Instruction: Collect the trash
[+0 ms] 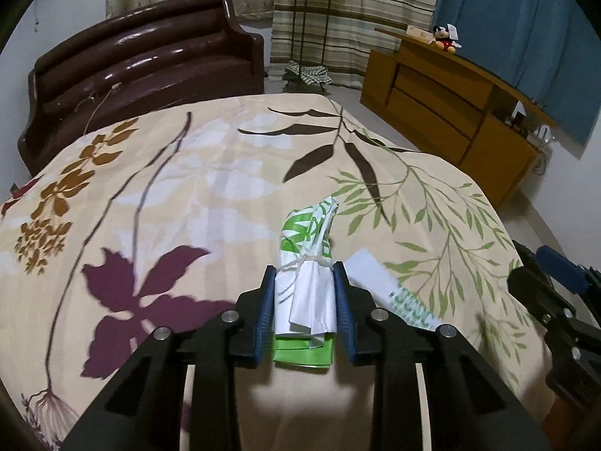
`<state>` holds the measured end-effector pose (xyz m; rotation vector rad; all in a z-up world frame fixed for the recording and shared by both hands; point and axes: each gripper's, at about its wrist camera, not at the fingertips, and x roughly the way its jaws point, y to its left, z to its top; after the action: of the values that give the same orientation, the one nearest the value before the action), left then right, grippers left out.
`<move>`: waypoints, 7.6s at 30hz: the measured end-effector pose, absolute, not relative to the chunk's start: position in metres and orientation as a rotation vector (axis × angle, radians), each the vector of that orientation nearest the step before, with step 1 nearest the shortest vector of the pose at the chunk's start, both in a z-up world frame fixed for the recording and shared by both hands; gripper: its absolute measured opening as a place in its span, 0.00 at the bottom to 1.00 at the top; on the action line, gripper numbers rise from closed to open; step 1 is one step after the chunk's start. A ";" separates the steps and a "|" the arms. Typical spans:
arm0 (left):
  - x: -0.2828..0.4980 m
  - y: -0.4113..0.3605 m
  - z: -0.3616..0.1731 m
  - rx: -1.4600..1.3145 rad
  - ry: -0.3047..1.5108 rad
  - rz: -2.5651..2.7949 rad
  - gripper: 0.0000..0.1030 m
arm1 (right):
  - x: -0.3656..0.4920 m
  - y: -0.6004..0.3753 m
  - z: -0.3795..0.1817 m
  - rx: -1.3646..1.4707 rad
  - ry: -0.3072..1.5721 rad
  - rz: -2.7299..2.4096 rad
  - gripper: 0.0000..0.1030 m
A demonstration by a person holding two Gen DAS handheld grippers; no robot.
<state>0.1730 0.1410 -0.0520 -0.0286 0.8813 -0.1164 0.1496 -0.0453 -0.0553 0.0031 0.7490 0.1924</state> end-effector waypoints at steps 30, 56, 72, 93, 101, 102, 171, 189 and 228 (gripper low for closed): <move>0.108 0.248 -0.047 -0.129 0.866 0.071 0.30 | 0.160 0.038 -0.085 -0.137 0.910 0.328 0.18; 0.092 0.138 -0.031 -0.073 0.801 -0.105 0.30 | 0.089 -0.065 -0.038 -0.007 0.711 0.141 0.15; 0.099 0.011 -0.016 0.015 0.735 -0.279 0.30 | 0.060 -0.177 -0.026 0.038 0.629 -0.081 0.15; 0.110 -0.076 -0.028 0.092 0.729 -0.353 0.30 | 0.056 -0.242 -0.041 0.089 0.621 -0.204 0.15; 0.112 -0.093 -0.036 0.118 0.742 -0.358 0.30 | 0.058 -0.247 -0.046 0.100 0.631 -0.210 0.15; 0.114 -0.094 -0.036 0.119 0.743 -0.358 0.30 | 0.059 -0.248 -0.047 0.100 0.634 -0.212 0.15; 0.087 -0.074 -0.012 0.125 0.695 -0.286 0.78 | 0.033 -0.247 -0.023 0.081 0.559 -0.307 0.81; 0.052 -0.041 0.009 0.089 0.649 -0.228 0.80 | -0.002 -0.230 -0.008 0.071 0.539 -0.264 0.82; 0.045 -0.035 0.012 0.084 0.639 -0.225 0.80 | -0.004 -0.227 -0.006 0.068 0.530 -0.260 0.82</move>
<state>0.0453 -0.0353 0.0118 0.0837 0.6389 -0.2246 -0.0045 -0.2270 -0.0064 0.0685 0.5299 -0.2595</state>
